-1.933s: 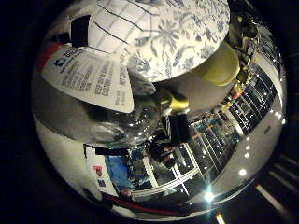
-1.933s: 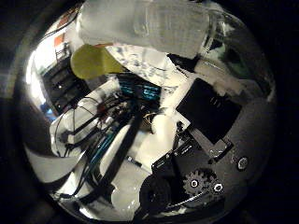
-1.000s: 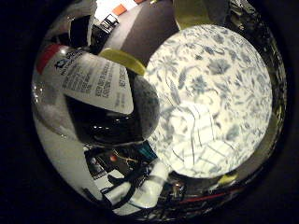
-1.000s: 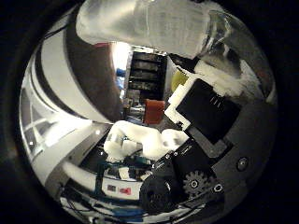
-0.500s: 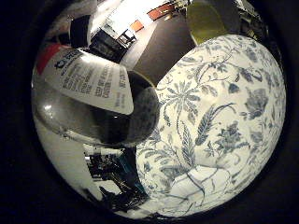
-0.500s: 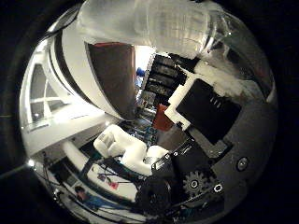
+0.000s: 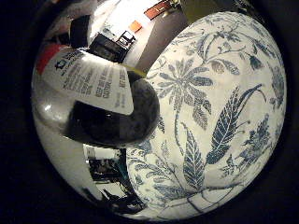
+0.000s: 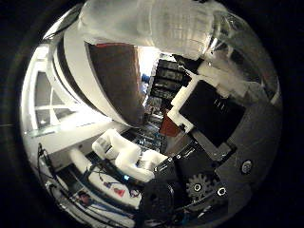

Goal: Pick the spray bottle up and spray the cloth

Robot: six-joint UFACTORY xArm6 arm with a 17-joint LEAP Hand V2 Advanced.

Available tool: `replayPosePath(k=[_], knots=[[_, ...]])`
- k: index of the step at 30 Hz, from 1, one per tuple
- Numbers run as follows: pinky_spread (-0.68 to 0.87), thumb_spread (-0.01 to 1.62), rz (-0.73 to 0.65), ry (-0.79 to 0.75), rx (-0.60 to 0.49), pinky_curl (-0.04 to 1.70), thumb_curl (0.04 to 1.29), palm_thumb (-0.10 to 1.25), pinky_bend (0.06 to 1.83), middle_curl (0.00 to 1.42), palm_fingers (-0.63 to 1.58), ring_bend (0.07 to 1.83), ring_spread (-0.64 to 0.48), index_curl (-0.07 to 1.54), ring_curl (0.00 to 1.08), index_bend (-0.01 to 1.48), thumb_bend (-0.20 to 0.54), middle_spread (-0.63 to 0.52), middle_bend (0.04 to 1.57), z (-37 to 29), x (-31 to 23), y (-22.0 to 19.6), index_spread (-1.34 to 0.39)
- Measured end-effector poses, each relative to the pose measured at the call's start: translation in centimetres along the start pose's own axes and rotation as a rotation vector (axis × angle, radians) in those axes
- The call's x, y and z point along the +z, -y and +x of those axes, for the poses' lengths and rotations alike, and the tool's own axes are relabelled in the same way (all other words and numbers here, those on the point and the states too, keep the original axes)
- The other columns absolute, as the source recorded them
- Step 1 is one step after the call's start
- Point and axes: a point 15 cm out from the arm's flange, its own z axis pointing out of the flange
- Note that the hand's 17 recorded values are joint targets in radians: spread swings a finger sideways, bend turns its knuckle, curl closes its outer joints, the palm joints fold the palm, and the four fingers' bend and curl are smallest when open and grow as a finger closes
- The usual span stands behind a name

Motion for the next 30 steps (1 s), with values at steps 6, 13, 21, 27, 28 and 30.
replayPosePath(k=[6,13,21,27,28,30], knots=[[-0.22,0.99,-0.024,0.005,0.03,1.17,0.75,1.08,1.02,0.55,1.22,1.44,-0.15,0.67,0.56,1.16,-0.015,-0.06,1.33,1.5,0.8,-1.1,-0.17],[-0.23,0.95,-0.034,0.013,0.045,1.14,0.73,1.02,1.01,0.55,1.19,1.42,-0.14,0.65,0.55,1.09,-0.025,-0.04,1.32,2.3,1.4,-1.6,-0.16],[-0.39,0.79,-0.076,-0.015,0.012,0.94,0.67,0.92,1.06,0.49,0.69,1.32,-0.16,0.53,0.52,0.38,-0.03,-0.06,1.04,2.1,1.0,-2.4,-0.25],[-0.32,0.93,-0.096,-0.043,-0.009,0.85,0.59,0.89,0.82,0.43,0.25,1.12,-0.14,0.49,0.46,0.32,-0.027,-0.07,0.81,1.7,-0.3,-2.7,-0.36],[-0.26,0.94,-0.094,-0.045,-0.01,0.83,0.58,0.88,0.76,0.42,0.2,1.07,-0.15,0.48,0.44,0.33,-0.027,-0.06,0.79,1.6,-0.5,-2.6,-0.36],[-0.13,0.95,-0.089,-0.052,-0.012,0.8,0.56,0.87,0.68,0.41,0.13,0.99,-0.13,0.47,0.42,0.33,-0.027,-0.04,0.75,1.5,-1.1,-2.6,-0.36]])
